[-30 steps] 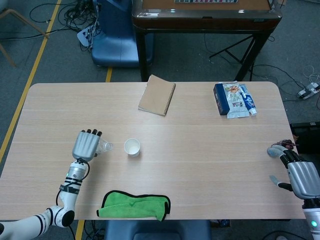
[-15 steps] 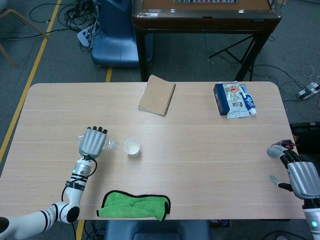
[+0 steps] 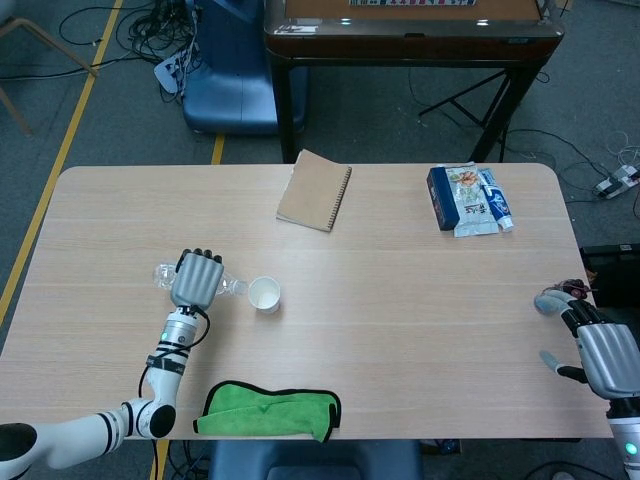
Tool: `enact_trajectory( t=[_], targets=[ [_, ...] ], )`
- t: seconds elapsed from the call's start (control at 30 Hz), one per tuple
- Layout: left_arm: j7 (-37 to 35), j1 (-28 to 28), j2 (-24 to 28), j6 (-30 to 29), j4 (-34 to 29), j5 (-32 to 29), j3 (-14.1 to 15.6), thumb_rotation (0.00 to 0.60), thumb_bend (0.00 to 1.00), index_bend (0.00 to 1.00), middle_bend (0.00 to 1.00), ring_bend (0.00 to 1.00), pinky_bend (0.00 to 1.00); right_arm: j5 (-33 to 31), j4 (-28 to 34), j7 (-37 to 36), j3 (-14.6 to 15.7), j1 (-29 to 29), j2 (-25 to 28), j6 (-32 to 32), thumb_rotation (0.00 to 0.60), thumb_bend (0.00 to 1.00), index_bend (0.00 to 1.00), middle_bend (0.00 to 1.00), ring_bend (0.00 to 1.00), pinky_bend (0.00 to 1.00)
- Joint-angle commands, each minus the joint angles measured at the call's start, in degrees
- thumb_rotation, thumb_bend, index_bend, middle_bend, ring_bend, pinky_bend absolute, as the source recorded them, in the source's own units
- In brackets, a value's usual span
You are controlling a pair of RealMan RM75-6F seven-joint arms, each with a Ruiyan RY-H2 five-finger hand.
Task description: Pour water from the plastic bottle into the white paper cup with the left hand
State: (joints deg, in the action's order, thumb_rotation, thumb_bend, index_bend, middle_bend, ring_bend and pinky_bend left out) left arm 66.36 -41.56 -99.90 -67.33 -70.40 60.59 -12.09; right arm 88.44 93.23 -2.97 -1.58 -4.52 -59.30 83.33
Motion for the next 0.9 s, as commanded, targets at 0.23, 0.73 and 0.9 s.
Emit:
enact_trajectory(
  t=[0.23,0.73,0.9],
  targets=[
    [4.1,-1.5,-1.5,0.7,2.6,-2.3,1.2,0.6,0.07,0.59,0.59,0.52,0.63,0.1,0.0,-0.5,0.0,0.0,0.2,0.1,0.6,0.17,0.23,0.21,0.22,0.47],
    [9.1,-2.8,-2.1,-0.2,3.6,-3.5,2.8,0.6,0.06,0.59,0.59,0.52,0.63,0.3,-0.2,-1.2,0.1,0.0,0.3,0.0,0.6,0.17,0.23,0.21,0.22,0.47],
    [10.7,-3.4,-2.2,-0.8,3.2,-4.0,2.7,0.6,0.07,0.59,0.59,0.52,0.63,0.2,-0.2,-1.3,0.1,0.0,0.3,-0.1,0.6,0.17,0.23,0.21,0.22,0.47]
  ],
)
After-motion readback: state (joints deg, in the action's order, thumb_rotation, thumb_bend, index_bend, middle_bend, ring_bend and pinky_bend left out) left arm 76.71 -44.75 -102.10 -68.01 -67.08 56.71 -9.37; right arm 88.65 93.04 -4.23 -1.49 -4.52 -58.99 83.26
